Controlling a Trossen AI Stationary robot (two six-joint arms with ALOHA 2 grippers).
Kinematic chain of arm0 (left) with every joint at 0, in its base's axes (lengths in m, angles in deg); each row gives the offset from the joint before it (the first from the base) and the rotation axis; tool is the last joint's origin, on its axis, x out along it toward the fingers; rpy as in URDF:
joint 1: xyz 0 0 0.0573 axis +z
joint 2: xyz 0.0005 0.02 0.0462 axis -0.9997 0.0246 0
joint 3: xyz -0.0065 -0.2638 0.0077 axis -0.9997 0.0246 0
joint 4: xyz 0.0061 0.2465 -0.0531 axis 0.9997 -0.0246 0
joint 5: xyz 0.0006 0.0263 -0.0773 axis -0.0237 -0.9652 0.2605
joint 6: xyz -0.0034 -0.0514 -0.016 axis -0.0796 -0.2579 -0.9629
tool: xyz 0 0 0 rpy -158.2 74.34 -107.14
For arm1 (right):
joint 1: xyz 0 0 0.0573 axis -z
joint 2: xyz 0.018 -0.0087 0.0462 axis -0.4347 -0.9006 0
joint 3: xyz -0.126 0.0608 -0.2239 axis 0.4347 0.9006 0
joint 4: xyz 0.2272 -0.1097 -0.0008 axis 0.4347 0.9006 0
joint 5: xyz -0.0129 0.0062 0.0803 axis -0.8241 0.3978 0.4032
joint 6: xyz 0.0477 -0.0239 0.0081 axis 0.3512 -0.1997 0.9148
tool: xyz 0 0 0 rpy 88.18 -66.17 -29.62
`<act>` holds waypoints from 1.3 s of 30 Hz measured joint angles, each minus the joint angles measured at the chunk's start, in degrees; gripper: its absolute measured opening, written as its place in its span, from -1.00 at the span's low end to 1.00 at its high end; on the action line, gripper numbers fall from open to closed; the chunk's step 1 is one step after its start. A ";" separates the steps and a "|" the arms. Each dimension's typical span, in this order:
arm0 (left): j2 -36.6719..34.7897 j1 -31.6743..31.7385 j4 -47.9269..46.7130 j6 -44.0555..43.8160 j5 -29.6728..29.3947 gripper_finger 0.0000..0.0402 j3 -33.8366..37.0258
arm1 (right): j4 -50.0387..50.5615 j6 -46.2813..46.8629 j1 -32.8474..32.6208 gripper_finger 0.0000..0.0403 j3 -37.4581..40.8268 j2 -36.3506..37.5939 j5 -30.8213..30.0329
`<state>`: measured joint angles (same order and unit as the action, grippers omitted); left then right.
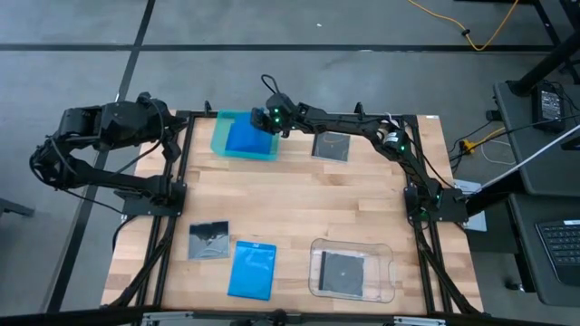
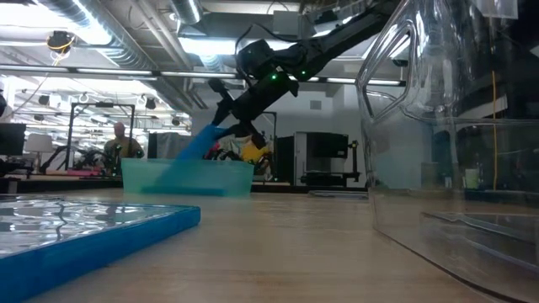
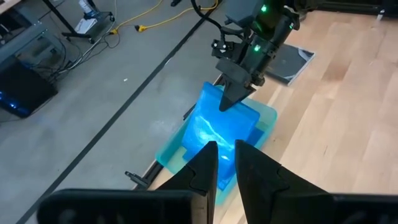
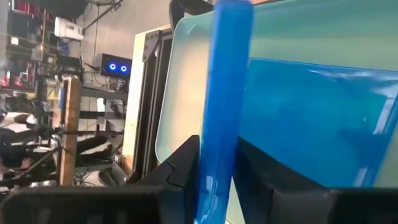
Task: Pick & place jewel cases by type
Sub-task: Put the top dark blue CD case into the light blue bin, then put the bottom black CD case into the transparent bin
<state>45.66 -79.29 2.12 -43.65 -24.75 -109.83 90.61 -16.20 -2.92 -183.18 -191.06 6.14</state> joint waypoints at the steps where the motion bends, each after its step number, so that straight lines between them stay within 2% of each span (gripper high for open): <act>1: 0.04 0.00 0.22 0.00 0.02 -0.77 0.00 | 0.02 -0.75 0.00 -0.51 0.01 0.00 0.02; 6: 0.32 0.00 0.81 -0.02 0.06 -0.77 0.00 | 0.02 -2.46 0.14 -0.33 0.01 0.00 2.20; 15: 0.83 0.00 0.83 0.32 0.15 -0.78 0.00 | 0.17 -4.23 1.98 0.13 0.01 0.00 9.43; 22: 0.83 0.00 0.83 0.40 0.15 -0.78 0.00 | 3.54 -4.16 3.67 0.21 -0.01 0.00 13.81; 24: 0.83 0.00 0.83 0.42 0.13 -0.78 0.00 | 7.80 -4.92 3.85 0.21 -1.20 0.00 14.47; 27: 0.83 0.00 0.83 0.44 0.13 -0.78 0.00 | 15.08 -9.62 3.85 0.21 -4.37 0.00 12.41; 34: 0.83 0.00 1.11 1.51 0.08 -0.78 0.00 | 33.46 -22.51 4.07 0.21 -15.06 0.00 1.73; 39: 0.83 0.00 3.10 3.36 0.02 -0.77 0.00 | 39.14 -28.87 4.19 0.21 -19.90 0.04 -0.52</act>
<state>46.49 -79.29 5.22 -40.30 -24.73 -109.83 129.75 -45.07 1.28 -203.08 -191.02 5.61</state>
